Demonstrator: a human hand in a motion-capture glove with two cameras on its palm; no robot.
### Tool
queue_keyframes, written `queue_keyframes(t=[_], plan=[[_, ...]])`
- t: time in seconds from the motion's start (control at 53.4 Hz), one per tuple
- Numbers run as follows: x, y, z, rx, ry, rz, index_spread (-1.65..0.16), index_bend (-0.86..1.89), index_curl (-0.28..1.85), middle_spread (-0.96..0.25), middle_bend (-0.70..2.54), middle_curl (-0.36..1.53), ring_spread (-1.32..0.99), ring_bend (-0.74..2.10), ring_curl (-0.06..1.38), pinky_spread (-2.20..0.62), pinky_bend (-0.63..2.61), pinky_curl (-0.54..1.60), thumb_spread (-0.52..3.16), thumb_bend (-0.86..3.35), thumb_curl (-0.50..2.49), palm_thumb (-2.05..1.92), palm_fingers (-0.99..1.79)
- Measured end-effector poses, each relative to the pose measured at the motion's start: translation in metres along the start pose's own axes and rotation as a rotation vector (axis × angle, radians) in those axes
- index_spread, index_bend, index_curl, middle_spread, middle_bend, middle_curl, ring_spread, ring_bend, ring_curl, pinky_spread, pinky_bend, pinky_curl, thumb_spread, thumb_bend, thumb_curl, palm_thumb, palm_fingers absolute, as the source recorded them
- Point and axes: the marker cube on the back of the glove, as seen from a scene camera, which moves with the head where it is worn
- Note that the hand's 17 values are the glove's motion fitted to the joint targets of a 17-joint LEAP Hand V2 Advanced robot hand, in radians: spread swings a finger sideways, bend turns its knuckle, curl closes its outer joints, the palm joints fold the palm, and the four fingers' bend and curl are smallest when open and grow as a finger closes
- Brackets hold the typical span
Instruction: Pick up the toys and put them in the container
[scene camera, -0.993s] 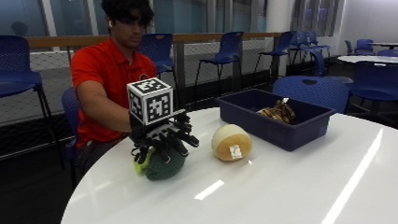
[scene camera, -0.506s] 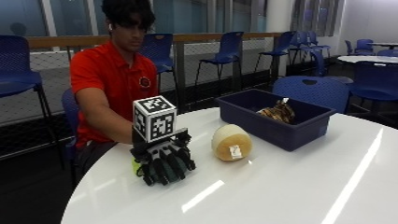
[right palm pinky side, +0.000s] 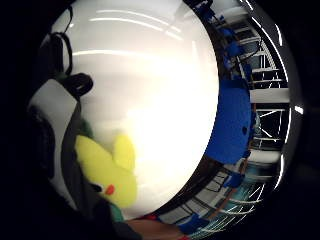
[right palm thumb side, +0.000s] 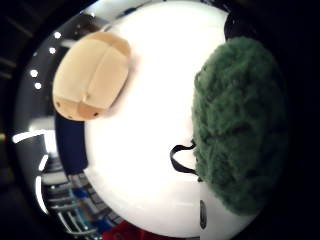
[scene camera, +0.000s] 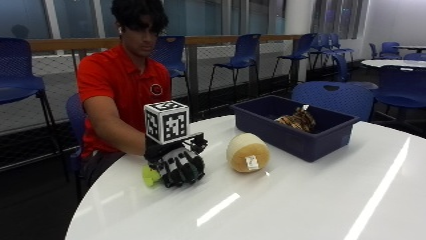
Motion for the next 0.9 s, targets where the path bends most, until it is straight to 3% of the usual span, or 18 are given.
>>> queue_keyframes(t=[0.412, 0.899], plan=[[-0.037, -0.016, -0.031, -0.044, -0.093, -0.082, -0.41, 0.36, 0.5, -0.45, 0.72, 0.58, -0.51, 1.05, 0.62, -0.42, 1.08, 0.47, 0.74, 0.18, 0.73, 0.65, 1.1], [-0.18, -0.058, -0.168, 0.061, 0.076, -0.294, -0.43, 0.45, 0.77, -0.5, 0.84, 0.84, -0.52, 1.18, 0.73, -0.4, 1.18, 0.54, 0.61, 0.15, 0.93, 0.64, 0.96]])
